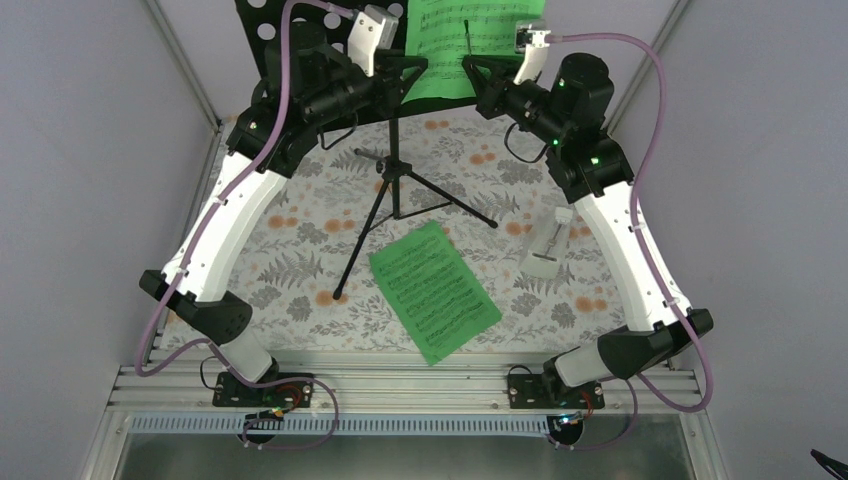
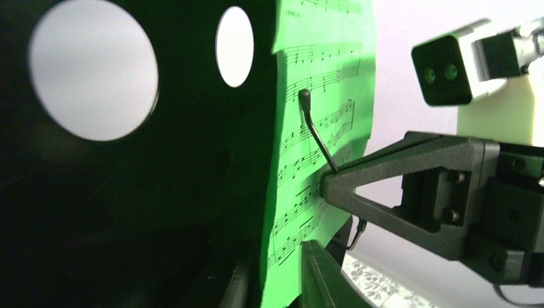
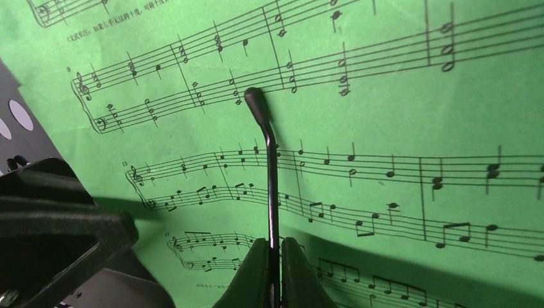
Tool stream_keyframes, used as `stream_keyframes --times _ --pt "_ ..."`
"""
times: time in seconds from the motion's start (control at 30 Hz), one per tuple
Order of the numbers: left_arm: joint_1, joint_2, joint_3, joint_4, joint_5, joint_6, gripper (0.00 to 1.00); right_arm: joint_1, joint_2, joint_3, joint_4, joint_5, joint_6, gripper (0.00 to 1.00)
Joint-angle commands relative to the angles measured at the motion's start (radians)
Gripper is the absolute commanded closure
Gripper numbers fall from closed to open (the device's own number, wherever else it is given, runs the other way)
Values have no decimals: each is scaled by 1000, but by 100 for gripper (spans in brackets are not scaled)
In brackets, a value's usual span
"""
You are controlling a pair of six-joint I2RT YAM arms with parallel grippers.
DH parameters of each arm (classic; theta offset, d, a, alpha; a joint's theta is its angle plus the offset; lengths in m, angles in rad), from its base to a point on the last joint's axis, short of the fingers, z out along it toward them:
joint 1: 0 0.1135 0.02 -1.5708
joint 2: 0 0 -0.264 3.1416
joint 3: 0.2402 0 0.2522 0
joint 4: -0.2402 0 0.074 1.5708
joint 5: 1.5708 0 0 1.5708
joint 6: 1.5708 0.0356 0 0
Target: Pack up the instrument practice props
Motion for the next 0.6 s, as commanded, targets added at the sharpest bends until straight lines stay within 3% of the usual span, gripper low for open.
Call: stream_keyframes --times 0.0,0.23,0.57 --pt "-1 -6 -1 40 -9 -2 96 -4 6 -8 69 -46 2 97" --pt "-1 -80 -112 94 -88 -3 98 -3 -72 -161 236 -71 4 97" --pt "-1 -90 -121 87 -116 -6 98 -4 -99 -249 365 -97 -20 96"
